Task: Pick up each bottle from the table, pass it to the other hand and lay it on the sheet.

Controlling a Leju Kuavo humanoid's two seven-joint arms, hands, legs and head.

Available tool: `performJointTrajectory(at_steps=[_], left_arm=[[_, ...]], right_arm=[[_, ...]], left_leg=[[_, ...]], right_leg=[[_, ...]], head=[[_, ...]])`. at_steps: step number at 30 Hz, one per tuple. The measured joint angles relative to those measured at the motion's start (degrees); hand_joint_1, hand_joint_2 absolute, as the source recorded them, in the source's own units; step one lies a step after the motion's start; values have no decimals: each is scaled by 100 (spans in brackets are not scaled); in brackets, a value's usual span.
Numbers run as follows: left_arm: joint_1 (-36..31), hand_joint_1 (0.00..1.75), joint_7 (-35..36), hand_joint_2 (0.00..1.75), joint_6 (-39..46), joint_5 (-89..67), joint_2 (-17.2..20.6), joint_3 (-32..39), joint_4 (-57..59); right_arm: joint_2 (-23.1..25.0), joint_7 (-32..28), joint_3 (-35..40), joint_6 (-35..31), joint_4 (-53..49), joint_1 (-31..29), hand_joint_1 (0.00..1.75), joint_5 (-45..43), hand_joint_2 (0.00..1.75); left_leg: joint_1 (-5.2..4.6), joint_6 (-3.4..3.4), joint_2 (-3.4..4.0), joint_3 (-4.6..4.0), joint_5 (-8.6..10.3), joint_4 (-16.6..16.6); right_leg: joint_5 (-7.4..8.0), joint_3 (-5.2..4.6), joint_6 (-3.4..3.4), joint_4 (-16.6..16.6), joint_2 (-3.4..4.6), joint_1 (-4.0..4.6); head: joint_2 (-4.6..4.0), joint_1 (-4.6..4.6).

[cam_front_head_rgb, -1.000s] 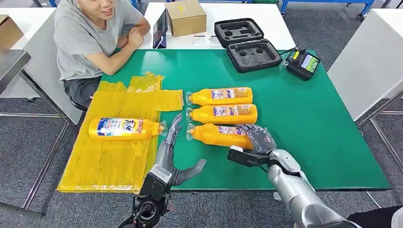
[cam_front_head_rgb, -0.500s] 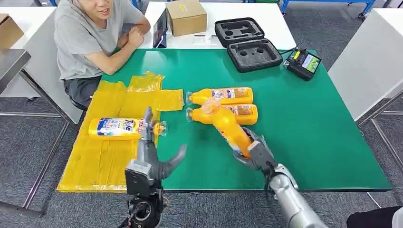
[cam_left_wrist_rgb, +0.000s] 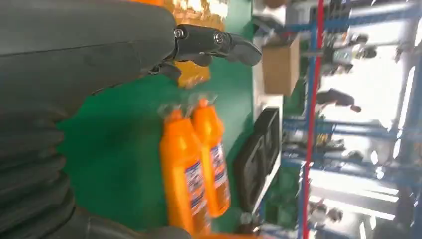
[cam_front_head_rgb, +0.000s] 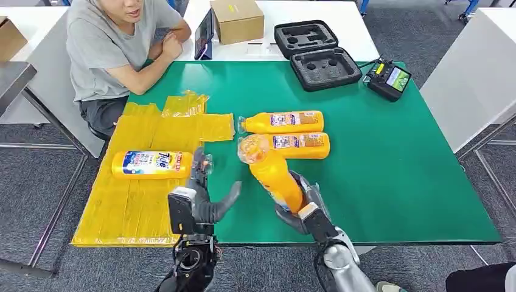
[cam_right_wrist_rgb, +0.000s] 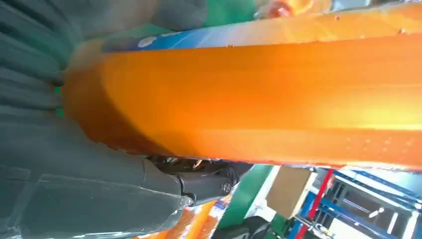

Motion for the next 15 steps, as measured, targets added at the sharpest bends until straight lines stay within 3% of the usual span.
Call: performJointTrajectory(at_steps=[15], left_arm=[[-114,0,-2,175,-155,-101,-46,-24,549]], right_arm=[[127,0,188,-208,33,-224,175,-328,175]], left_leg=[[-1,0,0,-9,1,0]], right_leg=[[1,-5,1,0,0,-1]], head=[[0,0]])
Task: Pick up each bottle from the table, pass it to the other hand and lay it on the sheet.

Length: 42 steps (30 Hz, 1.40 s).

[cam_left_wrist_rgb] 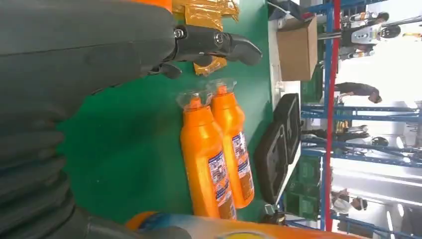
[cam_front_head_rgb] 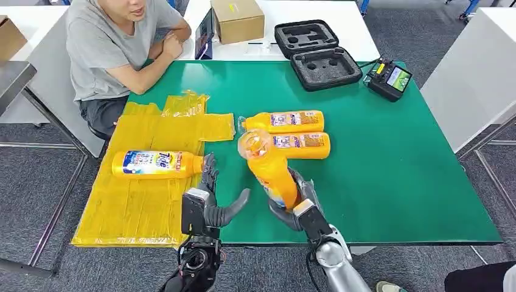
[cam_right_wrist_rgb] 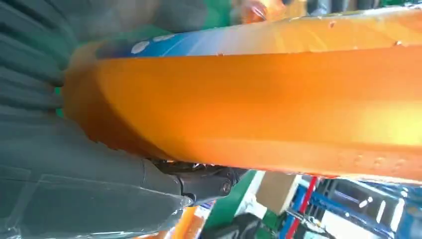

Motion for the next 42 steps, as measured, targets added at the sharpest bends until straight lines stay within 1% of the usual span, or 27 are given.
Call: performJointTrajectory(at_steps=[3,4,13,14,20,28,42], left_arm=[[1,0,0,175,-31,-35,0,-9,24],[1,0,0,0,-68,-46,0,-18,24],[3,0,0,0,-249,-162,0,-173,4],[3,0,0,175,-256,-168,2,-192,4],[5,0,-2,175,-400,-201,31,-391,-26],[-21,0,-2,175,-413,-227,31,-540,-59],[-177,0,0,175,-46,-247,7,-625,164]], right_arm=[[31,0,39,-44,116,-191,175,-83,175],[33,2,61,-59,177,-258,175,-92,175],[24,4,168,-131,503,-503,175,-407,175],[17,4,168,-151,514,-510,175,-431,175],[-37,4,208,-190,645,-513,175,-430,175],[24,4,435,-286,865,-512,175,-253,175],[192,4,756,-308,1150,-608,175,-120,175]], left_leg=[[0,-1,1,0,2,0],[1,-1,1,0,3,0],[0,1,-2,-3,3,0],[0,1,-2,-4,3,0],[0,0,-2,-5,3,0],[1,0,-1,-5,3,0],[1,0,-1,-5,4,0]], right_leg=[[0,0,0,0,-1,0],[0,1,0,0,-2,0],[0,0,1,1,-4,0],[0,0,1,1,-4,-1],[0,0,1,1,-4,0],[0,-1,0,2,-4,1],[0,-3,1,2,-4,1]], head=[[0,-2],[0,-2],[0,0],[0,0],[0,-2],[0,-2],[0,0]])
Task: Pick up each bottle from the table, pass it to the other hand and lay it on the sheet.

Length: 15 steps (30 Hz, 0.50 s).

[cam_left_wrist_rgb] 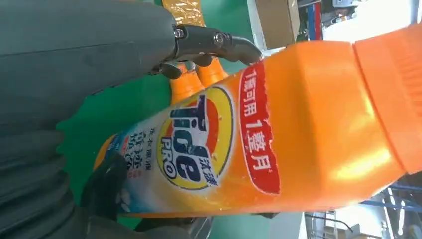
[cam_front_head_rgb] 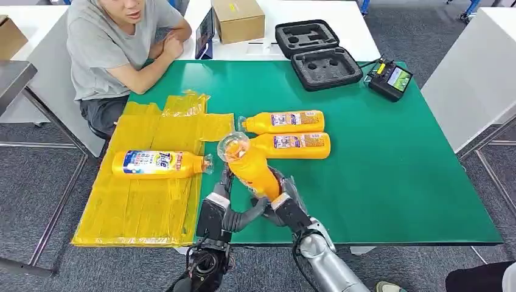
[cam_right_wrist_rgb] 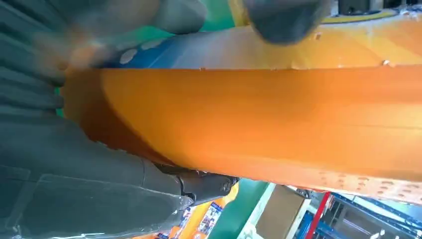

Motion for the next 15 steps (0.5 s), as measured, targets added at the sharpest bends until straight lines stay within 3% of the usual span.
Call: performJointTrajectory(at_steps=[15], left_arm=[[-139,0,0,175,42,133,-48,-2,20]], right_arm=[[153,0,319,-218,384,-145,175,201,175]], left_leg=[[0,0,1,0,0,0]], right_leg=[[0,-1,0,0,0,0]], head=[[0,0]])
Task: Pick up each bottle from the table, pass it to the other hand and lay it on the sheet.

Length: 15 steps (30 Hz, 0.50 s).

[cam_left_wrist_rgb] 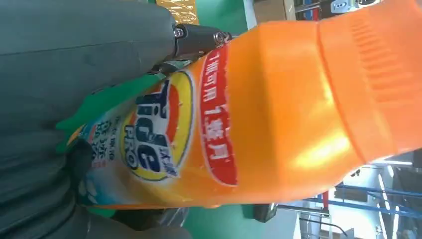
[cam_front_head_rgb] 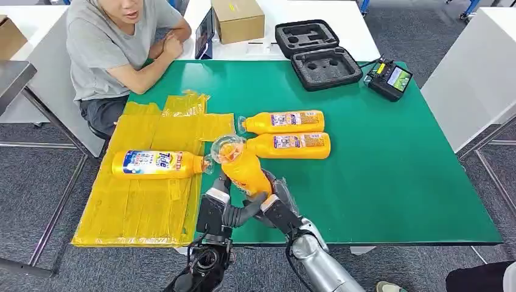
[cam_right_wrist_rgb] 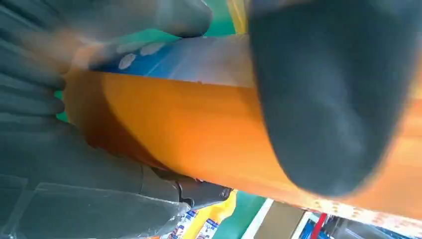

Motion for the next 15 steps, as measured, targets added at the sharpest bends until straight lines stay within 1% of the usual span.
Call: performJointTrajectory(at_steps=[12,13,14,15], left_arm=[[-83,0,0,175,102,113,-13,-74,-2],[-89,17,0,175,112,114,-18,-74,-4],[-98,166,-2,175,120,114,-22,-74,-4],[-105,175,0,175,127,116,-22,-74,-4]], right_arm=[[50,0,101,-121,157,-38,175,75,175],[57,0,105,-136,168,-38,175,75,175],[63,0,112,-164,184,-39,175,77,175],[68,0,127,-182,192,-44,175,79,175]], left_leg=[[0,0,0,0,0,0],[0,0,0,0,0,0],[0,0,0,0,0,0],[0,0,0,0,0,0]], right_leg=[[0,0,0,0,0,0],[0,0,0,0,0,0],[0,0,0,0,0,0],[0,0,0,0,0,0]], head=[[0,-2],[0,-2],[0,0],[0,0]])
